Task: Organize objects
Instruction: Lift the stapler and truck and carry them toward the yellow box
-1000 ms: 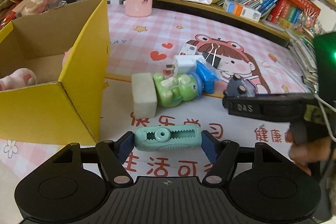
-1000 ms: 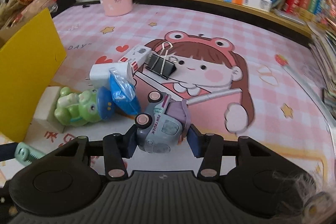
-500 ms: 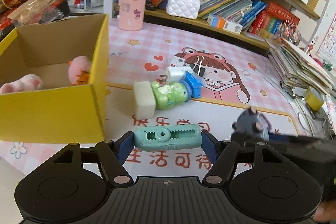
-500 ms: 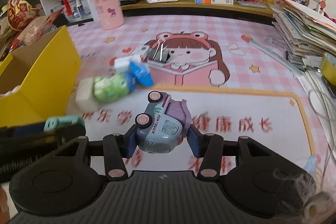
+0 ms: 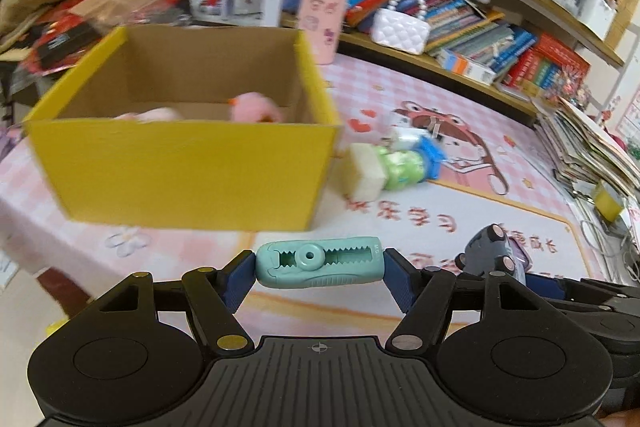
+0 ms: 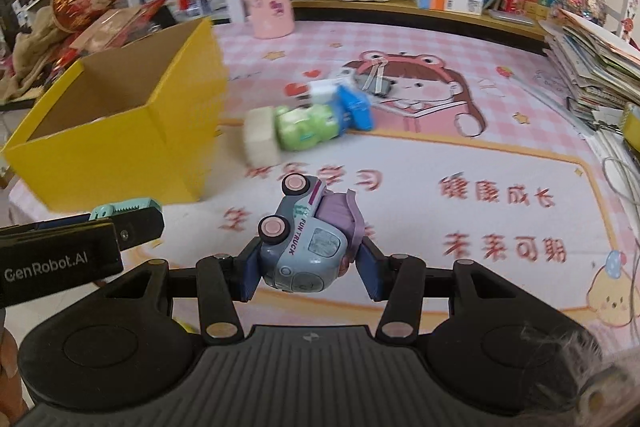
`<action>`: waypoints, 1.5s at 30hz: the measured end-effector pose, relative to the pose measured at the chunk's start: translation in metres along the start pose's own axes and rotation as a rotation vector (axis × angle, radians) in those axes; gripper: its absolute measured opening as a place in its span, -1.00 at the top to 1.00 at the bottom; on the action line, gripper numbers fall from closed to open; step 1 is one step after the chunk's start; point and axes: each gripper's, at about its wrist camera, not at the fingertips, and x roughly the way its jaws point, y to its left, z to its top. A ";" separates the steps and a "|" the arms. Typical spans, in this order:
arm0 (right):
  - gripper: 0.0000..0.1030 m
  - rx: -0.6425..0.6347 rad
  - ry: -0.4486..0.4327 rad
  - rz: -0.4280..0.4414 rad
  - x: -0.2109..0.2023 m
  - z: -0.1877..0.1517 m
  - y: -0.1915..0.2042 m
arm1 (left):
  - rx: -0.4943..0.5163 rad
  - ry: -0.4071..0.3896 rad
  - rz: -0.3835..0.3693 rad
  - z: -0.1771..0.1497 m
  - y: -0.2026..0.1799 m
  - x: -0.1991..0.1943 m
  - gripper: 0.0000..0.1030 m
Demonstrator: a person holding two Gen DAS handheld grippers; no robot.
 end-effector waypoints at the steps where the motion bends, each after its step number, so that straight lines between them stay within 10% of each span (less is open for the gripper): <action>1: 0.09 -0.005 0.001 0.006 -0.002 -0.003 0.006 | -0.006 -0.002 0.008 -0.002 0.007 -0.004 -0.33; 45: 0.09 -0.126 -0.016 0.095 -0.053 -0.068 0.159 | -0.080 -0.103 0.073 -0.047 0.139 -0.107 -0.33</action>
